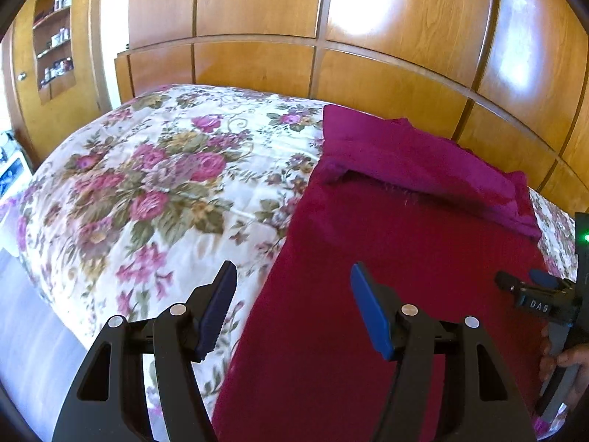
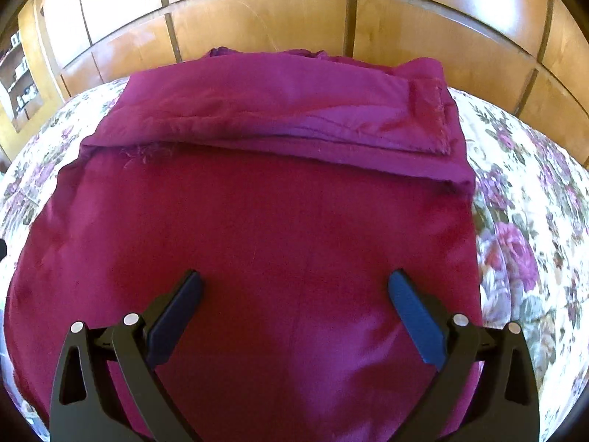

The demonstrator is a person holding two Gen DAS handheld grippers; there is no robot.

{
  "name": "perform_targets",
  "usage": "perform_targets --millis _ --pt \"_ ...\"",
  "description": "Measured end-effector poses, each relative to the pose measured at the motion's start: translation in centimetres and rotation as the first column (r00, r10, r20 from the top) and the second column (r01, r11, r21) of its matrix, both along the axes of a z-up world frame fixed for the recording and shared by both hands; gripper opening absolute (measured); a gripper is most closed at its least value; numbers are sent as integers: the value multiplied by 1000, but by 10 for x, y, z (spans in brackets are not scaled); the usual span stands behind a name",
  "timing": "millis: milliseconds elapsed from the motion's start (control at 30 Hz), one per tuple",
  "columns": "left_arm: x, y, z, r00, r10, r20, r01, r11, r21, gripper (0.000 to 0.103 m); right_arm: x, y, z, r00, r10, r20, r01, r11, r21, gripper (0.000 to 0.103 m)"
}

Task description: Fold small clothes

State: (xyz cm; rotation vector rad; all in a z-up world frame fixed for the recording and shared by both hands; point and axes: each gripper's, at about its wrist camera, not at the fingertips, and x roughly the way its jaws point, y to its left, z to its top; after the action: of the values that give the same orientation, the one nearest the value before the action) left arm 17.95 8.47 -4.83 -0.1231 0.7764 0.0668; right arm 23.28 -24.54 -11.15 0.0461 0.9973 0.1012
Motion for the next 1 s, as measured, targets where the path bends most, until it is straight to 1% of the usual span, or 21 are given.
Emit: perform_targets --millis 133,300,400,567,700,833,900,1000 --pt "-15 4 1 1000 3 5 -3 1000 20 64 -13 1 3 1000 8 -4 -8 1000 17 101" --pt "-29 9 -2 1000 -2 -11 2 999 47 64 -44 -3 5 1000 22 -6 -21 999 50 101" --pt "-37 13 -4 1000 1 -19 1 998 58 64 -62 -3 7 999 38 -6 -37 998 54 101" --pt "-45 17 -8 999 10 -37 -8 998 61 64 -87 -5 10 997 70 -15 -69 996 52 101" --pt "-49 19 -14 998 16 -58 -12 998 60 64 -101 -10 10 997 75 -24 -73 995 66 101" --pt "-54 23 -22 996 12 -84 -9 999 43 64 -113 -12 9 997 79 -26 -77 995 65 101" --pt "-57 25 -25 996 3 -94 -2 1000 15 64 -118 -15 12 997 75 -27 -72 995 75 101" --pt "-63 31 -31 992 -22 -125 17 999 -40 64 -126 -28 18 999 38 -18 -36 994 104 101"
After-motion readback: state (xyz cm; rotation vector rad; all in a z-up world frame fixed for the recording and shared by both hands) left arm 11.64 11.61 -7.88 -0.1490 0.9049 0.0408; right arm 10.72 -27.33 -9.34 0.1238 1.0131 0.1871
